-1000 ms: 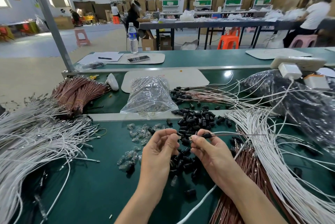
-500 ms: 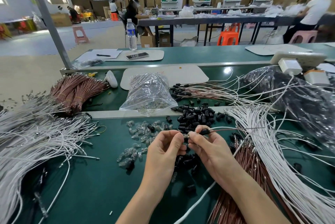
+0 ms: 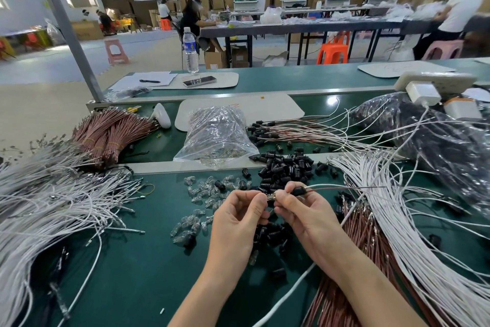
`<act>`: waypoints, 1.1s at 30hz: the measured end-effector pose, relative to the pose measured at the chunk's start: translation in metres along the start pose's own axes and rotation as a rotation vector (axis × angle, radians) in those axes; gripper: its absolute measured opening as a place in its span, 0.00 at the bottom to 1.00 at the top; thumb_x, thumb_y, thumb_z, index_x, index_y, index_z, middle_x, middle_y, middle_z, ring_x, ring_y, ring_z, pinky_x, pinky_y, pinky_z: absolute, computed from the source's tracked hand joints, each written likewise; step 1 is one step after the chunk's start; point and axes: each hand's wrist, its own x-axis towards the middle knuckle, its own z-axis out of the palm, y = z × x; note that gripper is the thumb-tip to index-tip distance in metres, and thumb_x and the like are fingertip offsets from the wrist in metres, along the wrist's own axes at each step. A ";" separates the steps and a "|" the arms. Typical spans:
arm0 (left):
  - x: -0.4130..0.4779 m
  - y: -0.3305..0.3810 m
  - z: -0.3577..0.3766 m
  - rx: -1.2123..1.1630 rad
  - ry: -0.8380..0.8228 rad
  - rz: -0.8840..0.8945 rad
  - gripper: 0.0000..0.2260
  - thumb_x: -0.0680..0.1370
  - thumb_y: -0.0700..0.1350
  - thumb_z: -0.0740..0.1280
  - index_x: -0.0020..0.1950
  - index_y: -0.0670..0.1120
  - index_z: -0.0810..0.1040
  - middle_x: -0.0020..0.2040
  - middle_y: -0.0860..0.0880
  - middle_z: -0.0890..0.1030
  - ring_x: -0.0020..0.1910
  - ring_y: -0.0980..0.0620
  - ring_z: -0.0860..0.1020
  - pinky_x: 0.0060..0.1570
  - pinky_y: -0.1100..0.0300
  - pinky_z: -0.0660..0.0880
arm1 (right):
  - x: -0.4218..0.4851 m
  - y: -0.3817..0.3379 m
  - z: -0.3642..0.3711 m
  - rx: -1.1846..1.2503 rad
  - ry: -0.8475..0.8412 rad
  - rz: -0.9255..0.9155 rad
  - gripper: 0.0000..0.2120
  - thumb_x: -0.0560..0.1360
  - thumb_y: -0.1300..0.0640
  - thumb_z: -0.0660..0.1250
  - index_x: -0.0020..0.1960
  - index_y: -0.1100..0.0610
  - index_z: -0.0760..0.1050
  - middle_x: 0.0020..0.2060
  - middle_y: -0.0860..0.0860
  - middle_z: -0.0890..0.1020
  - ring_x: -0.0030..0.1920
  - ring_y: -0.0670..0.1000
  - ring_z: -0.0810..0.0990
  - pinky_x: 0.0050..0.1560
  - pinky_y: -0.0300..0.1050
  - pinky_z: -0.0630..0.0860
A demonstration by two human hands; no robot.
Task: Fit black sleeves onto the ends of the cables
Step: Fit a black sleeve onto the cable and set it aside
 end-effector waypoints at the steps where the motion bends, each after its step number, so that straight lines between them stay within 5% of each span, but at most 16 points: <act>1: 0.000 0.000 -0.001 0.014 0.001 0.005 0.10 0.74 0.51 0.72 0.50 0.46 0.83 0.41 0.47 0.86 0.41 0.52 0.84 0.44 0.64 0.79 | 0.000 0.000 0.000 -0.009 -0.005 -0.004 0.07 0.66 0.62 0.75 0.41 0.56 0.80 0.37 0.54 0.83 0.38 0.47 0.83 0.40 0.37 0.81; 21: 0.001 -0.001 -0.005 0.108 -0.016 0.047 0.01 0.79 0.44 0.72 0.48 0.47 0.83 0.40 0.50 0.85 0.39 0.55 0.82 0.42 0.64 0.79 | -0.001 0.001 -0.006 -0.194 -0.068 -0.045 0.05 0.64 0.53 0.78 0.39 0.48 0.84 0.40 0.50 0.85 0.44 0.46 0.84 0.47 0.37 0.80; 33: 0.005 0.001 -0.011 0.128 -0.053 0.047 0.02 0.78 0.45 0.72 0.47 0.47 0.83 0.40 0.50 0.85 0.37 0.54 0.82 0.41 0.65 0.78 | 0.002 0.004 -0.007 -0.097 -0.069 -0.009 0.05 0.67 0.60 0.76 0.39 0.51 0.85 0.39 0.53 0.85 0.42 0.47 0.85 0.44 0.36 0.81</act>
